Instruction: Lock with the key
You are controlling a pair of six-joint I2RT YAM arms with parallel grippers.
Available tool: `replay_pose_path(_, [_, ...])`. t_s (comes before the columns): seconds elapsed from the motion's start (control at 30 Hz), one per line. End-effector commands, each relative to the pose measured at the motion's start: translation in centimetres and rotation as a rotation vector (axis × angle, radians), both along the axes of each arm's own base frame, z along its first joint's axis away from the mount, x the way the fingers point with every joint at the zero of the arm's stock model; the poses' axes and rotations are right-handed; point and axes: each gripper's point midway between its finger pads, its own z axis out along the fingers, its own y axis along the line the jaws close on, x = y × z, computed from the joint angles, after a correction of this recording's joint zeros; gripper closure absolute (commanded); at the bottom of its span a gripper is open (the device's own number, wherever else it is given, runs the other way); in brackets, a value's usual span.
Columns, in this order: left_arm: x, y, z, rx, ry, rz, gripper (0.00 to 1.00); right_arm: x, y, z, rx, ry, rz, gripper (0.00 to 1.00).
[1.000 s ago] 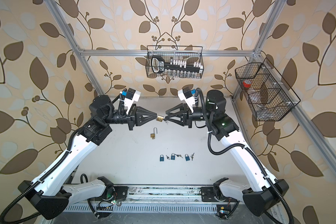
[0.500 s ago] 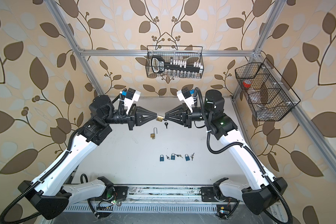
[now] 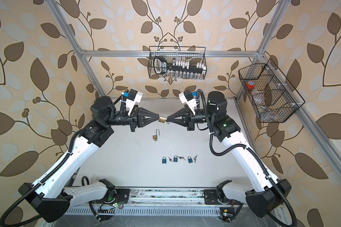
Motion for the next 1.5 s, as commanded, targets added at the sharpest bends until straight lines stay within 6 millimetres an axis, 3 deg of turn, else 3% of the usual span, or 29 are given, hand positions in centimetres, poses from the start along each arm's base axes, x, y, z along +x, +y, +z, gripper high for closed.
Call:
replay_pose_path(0.0, [-0.6, 0.7, 2.7, -0.043, -0.099, 0.009, 1.0, -0.2, 0.0, -0.1, 0.006, -0.023, 0.013, 1.0])
replay_pose_path(0.27, [0.5, 4.0, 2.5, 0.004, -0.077, 0.059, 1.0, 0.5, -1.3, -1.4, -0.005, -0.045, -0.055, 1.0])
replay_pose_path(0.4, [0.4, 4.7, 0.3, 0.121, -0.045, 0.072, 1.0, 2.5, -2.2, -3.2, -0.053, -0.045, -0.183, 1.0])
replay_pose_path(0.5, [0.8, 5.1, -2.7, 0.249, 0.013, 0.099, 1.0, 5.0, -3.0, -5.7, -0.148, -0.036, -0.336, 1.0])
replay_pose_path(0.63, [1.6, 6.2, -8.5, 0.431, 0.117, 0.165, 1.0, 6.8, -4.0, -7.7, -0.203, -0.03, -0.456, 1.0])
replay_pose_path(0.77, [2.0, 8.1, -16.1, 0.675, 0.277, 0.209, 1.0, 7.4, -4.4, -8.3, -0.203, -0.011, -0.509, 1.0])
replay_pose_path(0.97, [0.9, 8.7, -25.0, 0.92, 0.446, 0.166, 1.0, 7.8, -5.3, -9.0, -0.155, 0.039, -0.602, 1.0])
replay_pose_path(1.23, [-0.3, 8.2, -32.9, 1.132, 0.541, 0.056, 1.0, 5.6, -4.6, -11.1, -0.077, 0.158, -0.581, 1.0])
replay_pose_path(1.47, [-0.5, 7.3, -36.2, 1.175, 0.584, -0.041, 1.0, 4.6, -4.9, -11.9, -0.098, 0.16, -0.585, 1.0])
